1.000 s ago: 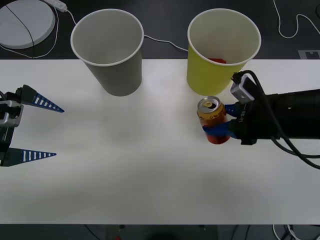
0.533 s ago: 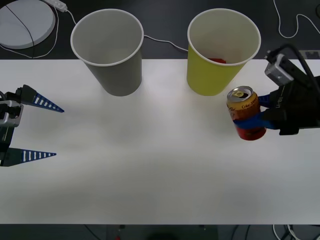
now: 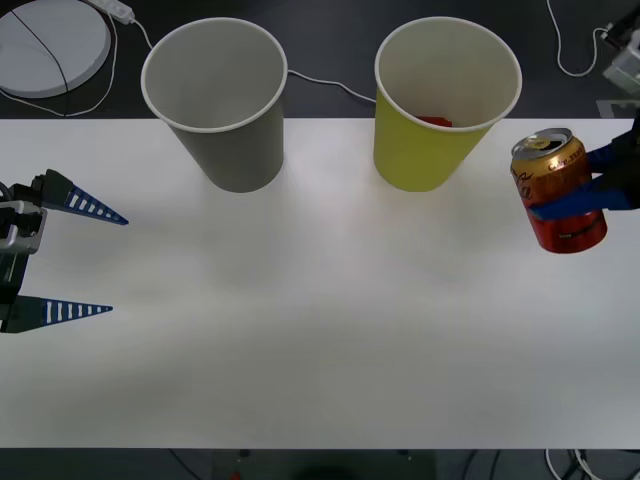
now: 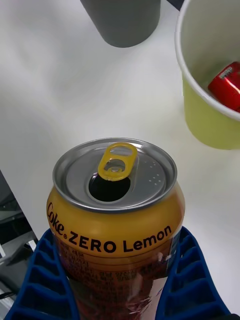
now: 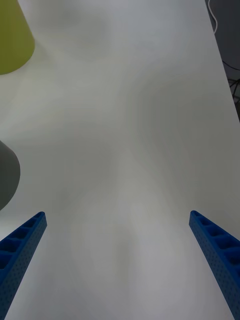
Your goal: Put the can into the green bin and the plastic bottle into the gray bin
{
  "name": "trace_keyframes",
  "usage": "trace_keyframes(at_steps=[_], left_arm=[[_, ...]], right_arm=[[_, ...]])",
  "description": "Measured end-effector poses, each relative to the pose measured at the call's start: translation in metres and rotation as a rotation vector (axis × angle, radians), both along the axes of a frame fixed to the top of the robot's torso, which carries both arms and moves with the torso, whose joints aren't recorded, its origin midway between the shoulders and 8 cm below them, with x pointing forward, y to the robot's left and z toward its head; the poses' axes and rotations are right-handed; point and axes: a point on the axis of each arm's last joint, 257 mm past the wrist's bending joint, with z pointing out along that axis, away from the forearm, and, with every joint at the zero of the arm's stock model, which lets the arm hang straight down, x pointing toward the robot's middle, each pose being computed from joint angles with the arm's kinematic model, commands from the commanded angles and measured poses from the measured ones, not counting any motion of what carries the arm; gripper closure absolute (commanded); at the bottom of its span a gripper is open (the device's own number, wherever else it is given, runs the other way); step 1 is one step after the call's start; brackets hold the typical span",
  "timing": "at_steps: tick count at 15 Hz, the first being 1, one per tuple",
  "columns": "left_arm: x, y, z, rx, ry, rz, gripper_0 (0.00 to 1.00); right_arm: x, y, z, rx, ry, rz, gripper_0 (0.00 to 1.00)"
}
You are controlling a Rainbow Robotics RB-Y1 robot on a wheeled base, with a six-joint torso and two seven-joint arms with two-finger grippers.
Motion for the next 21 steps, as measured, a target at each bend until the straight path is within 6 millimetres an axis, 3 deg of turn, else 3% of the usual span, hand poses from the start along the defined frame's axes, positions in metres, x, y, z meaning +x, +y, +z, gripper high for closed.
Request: trace_keyframes(at_steps=[5, 12, 16, 21], left_arm=[[0.0, 0.0, 0.0, 0.0, 0.0, 0.0, 0.0], [0.0, 0.0, 0.0, 0.0, 0.0, 0.0, 0.0], [0.0, 0.0, 0.0, 0.0, 0.0, 0.0, 0.0], [0.0, 0.0, 0.0, 0.0, 0.0, 0.0, 0.0]], right_arm=[[0.024, -0.003, 0.037, -0.085, 0.002, -0.005, 1.0], [0.099, 0.012, 0.071, -0.085, 0.005, -0.079, 1.0], [0.141, 0.024, 0.075, -0.124, -0.018, -0.116, 1.0], [0.18, 0.041, 0.079, -0.135, -0.048, -0.148, 1.0]])
